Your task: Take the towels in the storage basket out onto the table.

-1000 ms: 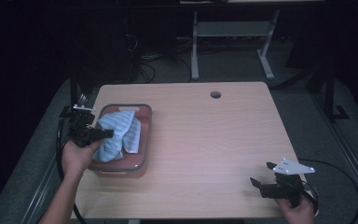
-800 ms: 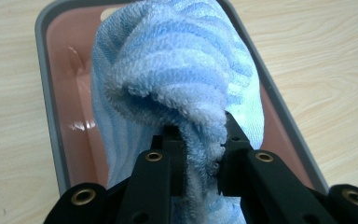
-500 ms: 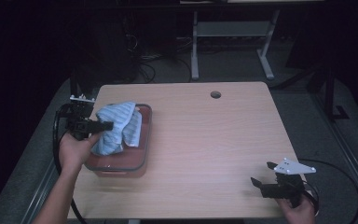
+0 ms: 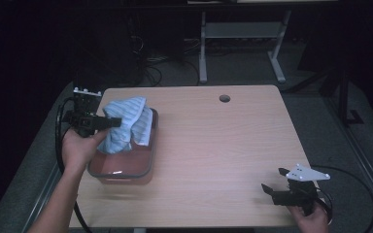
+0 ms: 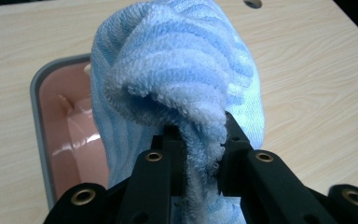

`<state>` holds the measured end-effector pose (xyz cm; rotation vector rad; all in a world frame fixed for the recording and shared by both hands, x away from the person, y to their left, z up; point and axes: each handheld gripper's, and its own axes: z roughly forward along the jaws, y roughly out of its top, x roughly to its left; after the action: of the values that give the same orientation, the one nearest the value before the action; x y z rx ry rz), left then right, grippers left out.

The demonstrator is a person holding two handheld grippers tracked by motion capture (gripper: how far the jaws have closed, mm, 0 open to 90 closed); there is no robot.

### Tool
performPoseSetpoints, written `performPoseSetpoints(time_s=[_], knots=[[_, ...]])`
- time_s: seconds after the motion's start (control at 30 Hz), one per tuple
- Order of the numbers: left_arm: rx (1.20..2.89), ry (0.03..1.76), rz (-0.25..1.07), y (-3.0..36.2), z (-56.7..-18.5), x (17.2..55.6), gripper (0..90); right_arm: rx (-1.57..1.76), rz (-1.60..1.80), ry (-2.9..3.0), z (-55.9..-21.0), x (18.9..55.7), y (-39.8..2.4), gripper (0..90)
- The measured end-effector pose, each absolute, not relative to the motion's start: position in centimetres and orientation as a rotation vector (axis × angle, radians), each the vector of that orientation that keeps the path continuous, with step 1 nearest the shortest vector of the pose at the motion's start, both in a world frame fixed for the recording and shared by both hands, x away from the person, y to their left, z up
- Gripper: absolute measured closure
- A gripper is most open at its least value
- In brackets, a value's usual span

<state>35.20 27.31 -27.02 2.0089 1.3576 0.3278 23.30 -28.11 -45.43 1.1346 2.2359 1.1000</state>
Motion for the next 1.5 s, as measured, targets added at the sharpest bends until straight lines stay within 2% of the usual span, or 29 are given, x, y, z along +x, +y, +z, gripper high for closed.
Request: performPoseSetpoints(time_s=[0.63,1.5], knots=[[2.033,1.270,0.303,23.2,-25.4,36.0,76.7,1.138,1.117,2.225,-45.3,23.3,-28.1,14.4],[2.080,1.190,0.257,17.7,-25.6,37.6,76.7,1.130,1.128,2.219,-45.3,23.4,-28.3,14.4]])
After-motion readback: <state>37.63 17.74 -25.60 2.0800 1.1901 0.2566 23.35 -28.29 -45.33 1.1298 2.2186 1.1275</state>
